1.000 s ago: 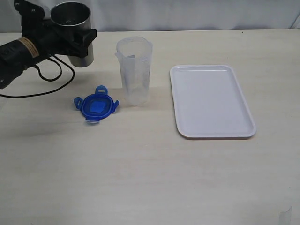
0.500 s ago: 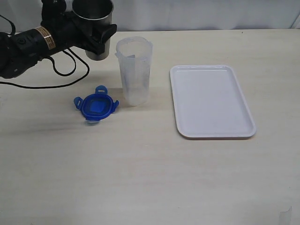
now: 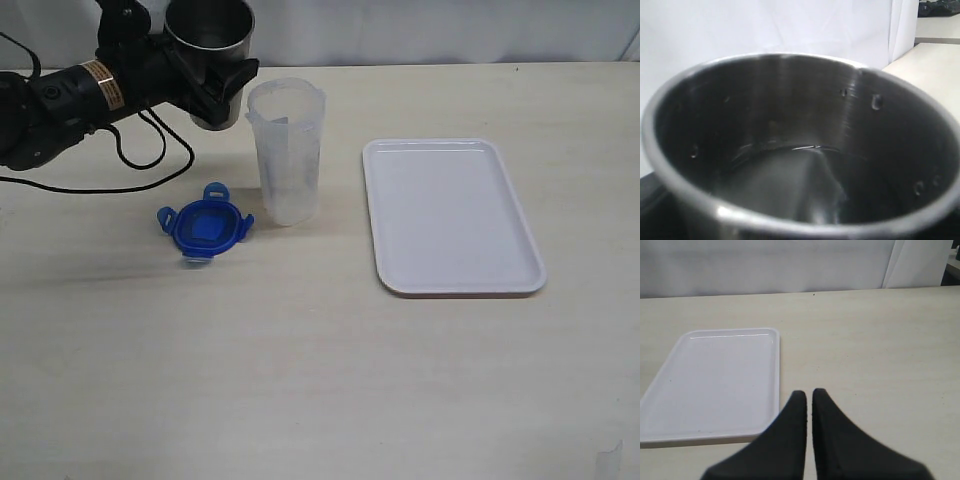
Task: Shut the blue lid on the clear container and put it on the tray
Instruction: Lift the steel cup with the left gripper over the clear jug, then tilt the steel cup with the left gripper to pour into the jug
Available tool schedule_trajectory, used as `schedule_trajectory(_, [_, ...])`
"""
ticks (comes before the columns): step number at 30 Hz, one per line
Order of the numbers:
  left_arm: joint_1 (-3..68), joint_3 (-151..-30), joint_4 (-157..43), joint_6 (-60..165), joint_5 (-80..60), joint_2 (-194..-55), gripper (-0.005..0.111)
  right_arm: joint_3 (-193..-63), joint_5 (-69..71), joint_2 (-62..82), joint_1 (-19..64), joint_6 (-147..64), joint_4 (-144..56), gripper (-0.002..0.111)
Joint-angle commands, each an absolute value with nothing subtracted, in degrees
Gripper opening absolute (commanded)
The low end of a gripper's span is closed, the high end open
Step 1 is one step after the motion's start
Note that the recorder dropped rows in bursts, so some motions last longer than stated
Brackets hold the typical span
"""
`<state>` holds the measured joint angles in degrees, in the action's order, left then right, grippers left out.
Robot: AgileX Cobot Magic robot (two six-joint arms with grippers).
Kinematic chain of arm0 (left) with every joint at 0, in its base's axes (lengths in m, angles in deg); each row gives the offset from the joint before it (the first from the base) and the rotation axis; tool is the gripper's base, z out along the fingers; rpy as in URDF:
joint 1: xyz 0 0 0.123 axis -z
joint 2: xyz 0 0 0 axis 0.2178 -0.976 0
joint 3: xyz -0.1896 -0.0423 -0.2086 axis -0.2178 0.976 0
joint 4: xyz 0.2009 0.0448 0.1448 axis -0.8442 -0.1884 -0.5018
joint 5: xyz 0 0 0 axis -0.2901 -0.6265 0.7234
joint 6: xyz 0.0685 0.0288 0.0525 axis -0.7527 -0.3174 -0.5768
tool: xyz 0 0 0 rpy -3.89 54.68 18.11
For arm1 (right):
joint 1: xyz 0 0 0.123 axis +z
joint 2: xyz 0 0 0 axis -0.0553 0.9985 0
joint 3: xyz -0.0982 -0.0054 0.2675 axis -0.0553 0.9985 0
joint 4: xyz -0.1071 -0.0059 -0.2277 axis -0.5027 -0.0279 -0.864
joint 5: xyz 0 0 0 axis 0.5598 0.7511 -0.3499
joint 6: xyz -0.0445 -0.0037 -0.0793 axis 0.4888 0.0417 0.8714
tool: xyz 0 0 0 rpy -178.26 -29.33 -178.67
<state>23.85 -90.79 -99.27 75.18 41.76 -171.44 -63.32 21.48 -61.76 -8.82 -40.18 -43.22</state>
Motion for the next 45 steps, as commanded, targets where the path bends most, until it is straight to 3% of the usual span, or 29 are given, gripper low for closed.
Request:
schedule_trajectory(1, [24.60,-92.24,-97.91,74.93,44.46,-170.74,0.000,-63.20,20.84,-62.03,-9.07,-40.24,-43.26,0.004])
schedule_trajectory(17, [26.03,-95.12,-98.12,75.21,43.42,-170.97,0.000,-63.20,20.84,-62.03,-9.07,-40.24,-43.26,0.004])
schedule_trajectory(45, [26.03,-95.12,-98.13,52.25,42.53,-170.97,0.000,-63.20,20.84,-62.03,-9.07,-40.24,-43.26,0.004])
